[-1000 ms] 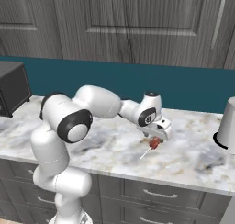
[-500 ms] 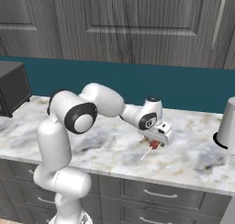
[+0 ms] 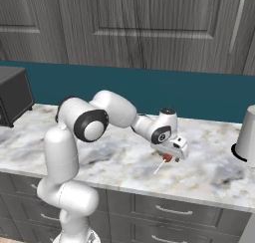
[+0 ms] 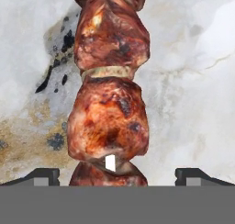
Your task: Store the kebab skewer in the freezer for long-term storage. Close the freezer door after placing the cooked food.
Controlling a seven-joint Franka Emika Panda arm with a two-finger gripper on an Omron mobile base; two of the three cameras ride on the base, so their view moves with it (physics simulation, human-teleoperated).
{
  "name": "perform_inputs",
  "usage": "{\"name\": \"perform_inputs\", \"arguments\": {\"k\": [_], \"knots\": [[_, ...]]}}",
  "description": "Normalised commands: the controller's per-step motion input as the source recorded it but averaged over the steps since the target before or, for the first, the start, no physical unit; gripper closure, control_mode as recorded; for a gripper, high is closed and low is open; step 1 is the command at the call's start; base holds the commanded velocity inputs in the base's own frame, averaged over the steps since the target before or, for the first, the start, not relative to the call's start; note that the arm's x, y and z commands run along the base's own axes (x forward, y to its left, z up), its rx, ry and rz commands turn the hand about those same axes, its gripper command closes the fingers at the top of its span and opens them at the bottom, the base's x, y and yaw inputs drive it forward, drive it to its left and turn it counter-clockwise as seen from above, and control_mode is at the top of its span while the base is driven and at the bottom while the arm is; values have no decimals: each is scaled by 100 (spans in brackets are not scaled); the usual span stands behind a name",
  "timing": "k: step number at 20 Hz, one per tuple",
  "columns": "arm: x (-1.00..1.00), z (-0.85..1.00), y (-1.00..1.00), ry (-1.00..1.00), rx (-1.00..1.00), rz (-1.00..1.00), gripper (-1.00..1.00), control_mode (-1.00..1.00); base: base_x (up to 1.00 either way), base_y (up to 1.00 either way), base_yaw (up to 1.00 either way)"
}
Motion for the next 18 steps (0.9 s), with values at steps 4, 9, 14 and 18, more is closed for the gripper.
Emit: {"name": "perform_inputs", "arguments": {"k": [4, 9, 14, 18], "knots": [[1, -13, 0, 0, 2, 2, -100, -100, 0, 0, 0], [1, -12, 0, 0, 2, 1, 100, -100, 0, 0, 0], [0, -2, 0, 0, 0, 0, 100, -100, 0, 0, 0], [2, 18, 0, 0, 0, -12, 100, -100, 0, 0, 0]]}}
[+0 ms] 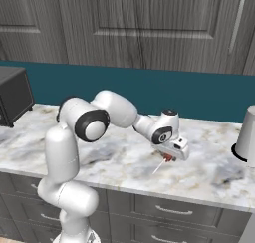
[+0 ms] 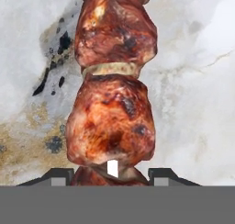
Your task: Store the kebab skewer in the freezer for long-term storage. Close the freezer door after placing the cooked food.
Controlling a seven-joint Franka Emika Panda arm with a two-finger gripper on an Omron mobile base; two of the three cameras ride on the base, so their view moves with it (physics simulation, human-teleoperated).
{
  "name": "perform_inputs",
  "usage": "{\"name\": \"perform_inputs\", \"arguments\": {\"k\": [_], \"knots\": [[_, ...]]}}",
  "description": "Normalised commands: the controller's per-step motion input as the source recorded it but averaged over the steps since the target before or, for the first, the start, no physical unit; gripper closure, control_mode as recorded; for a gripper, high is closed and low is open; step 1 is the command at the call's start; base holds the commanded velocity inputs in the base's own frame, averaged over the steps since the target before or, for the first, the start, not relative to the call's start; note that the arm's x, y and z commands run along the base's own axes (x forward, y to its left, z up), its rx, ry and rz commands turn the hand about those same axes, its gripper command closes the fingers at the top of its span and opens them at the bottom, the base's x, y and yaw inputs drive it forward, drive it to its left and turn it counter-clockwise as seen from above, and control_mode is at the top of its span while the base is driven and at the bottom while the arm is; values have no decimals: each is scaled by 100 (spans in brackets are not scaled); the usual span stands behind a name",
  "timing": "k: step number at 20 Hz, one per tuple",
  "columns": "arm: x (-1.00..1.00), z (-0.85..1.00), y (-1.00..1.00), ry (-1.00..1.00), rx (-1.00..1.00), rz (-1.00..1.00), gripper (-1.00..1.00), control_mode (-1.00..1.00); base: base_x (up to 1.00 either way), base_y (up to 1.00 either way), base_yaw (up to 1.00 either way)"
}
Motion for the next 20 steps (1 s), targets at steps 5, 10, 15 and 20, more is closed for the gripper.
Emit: {"name": "perform_inputs", "arguments": {"k": [5, 10, 15, 20], "knots": [[-45, 45, 37, 0, 3, -14, 100, -100, 0, 0, 0], [-80, 59, 73, 0, 0, -7, 100, -100, 0, 0, 0], [-54, 61, 100, 2, 0, 0, 100, -100, 0, 0, 0], [-46, 53, 79, 0, 5, -6, 100, -100, 0, 0, 0]]}}
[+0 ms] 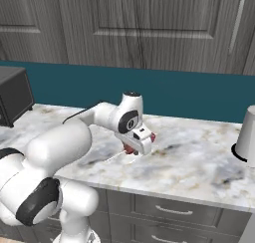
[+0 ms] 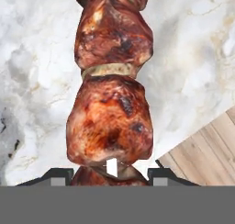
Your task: Store the kebab skewer in the freezer for long-term storage. Close the freezer door after placing the cooked food.
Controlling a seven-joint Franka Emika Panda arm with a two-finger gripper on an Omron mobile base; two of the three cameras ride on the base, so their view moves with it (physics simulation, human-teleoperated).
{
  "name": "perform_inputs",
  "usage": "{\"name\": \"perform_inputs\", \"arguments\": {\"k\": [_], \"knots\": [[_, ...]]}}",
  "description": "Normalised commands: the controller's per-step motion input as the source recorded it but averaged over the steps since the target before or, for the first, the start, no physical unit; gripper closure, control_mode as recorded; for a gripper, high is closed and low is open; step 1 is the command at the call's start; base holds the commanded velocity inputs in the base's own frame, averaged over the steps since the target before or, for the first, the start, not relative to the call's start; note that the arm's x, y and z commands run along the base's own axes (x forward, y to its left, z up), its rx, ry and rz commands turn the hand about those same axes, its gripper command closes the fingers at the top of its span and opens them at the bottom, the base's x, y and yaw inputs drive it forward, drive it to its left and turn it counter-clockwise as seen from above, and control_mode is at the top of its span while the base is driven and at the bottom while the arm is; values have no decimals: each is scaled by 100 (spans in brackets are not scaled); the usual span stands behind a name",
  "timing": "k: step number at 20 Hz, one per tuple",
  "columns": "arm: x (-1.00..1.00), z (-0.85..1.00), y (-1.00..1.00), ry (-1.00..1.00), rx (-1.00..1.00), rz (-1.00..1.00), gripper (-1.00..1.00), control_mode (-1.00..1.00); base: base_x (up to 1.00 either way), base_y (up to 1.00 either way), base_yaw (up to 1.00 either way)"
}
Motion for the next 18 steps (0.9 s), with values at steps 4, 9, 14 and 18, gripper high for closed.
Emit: {"name": "perform_inputs", "arguments": {"k": [4, 9, 14, 18], "knots": [[-31, 40, 73, 0, 5, -32, 100, -100, 0, 0, 0], [-19, 27, 78, -1, 0, -49, 100, -100, 0, 0, 0], [-45, 17, 50, -3, 0, -47, 100, -100, 0, 0, 0], [-23, 47, 19, 0, -5, -38, 100, -100, 0, 0, 0]]}}
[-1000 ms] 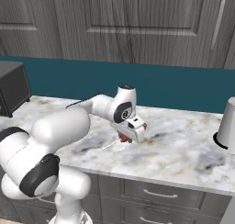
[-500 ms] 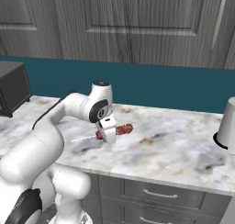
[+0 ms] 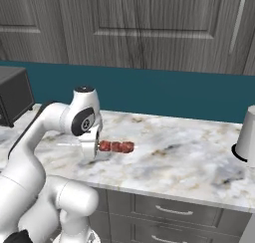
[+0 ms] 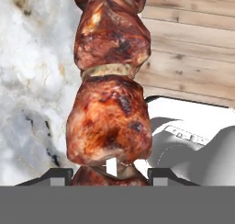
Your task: Store the kebab skewer in the freezer for long-term storage. Close the freezer door after placing the cooked food.
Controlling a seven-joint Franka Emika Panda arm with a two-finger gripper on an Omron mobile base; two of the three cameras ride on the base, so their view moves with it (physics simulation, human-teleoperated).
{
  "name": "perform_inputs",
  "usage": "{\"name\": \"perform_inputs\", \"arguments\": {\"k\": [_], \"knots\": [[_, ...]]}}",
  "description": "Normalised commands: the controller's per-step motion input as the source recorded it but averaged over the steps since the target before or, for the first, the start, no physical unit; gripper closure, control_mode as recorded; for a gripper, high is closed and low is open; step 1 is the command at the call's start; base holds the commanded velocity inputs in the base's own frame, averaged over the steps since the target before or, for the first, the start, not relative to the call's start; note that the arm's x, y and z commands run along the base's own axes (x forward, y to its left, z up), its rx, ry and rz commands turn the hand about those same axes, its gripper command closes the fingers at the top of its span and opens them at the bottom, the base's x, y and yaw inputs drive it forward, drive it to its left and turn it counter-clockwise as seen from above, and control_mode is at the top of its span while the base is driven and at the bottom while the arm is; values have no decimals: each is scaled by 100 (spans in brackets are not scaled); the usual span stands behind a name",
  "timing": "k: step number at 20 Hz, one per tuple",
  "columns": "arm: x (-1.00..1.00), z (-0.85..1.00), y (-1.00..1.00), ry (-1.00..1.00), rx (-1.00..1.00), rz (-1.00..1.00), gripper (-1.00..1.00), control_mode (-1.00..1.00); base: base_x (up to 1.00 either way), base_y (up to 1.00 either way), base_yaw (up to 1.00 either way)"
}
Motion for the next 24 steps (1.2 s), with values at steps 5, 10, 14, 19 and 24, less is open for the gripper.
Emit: {"name": "perform_inputs", "arguments": {"k": [5, 10, 14, 19, 24], "knots": [[-35, 53, 43, 0, -1, -20, 100, -100, 0, 0, 0], [-59, 38, 25, 0, 0, -6, 100, -100, 0, 0, 0], [-56, 17, -3, -5, 0, -7, 100, -100, 0, 0, 0], [-15, 0, -3, -4, 0, 0, 100, -100, 0, 0, 0], [0, 0, 0, 0, 0, 0, 100, -100, 0, 0, 0]]}}
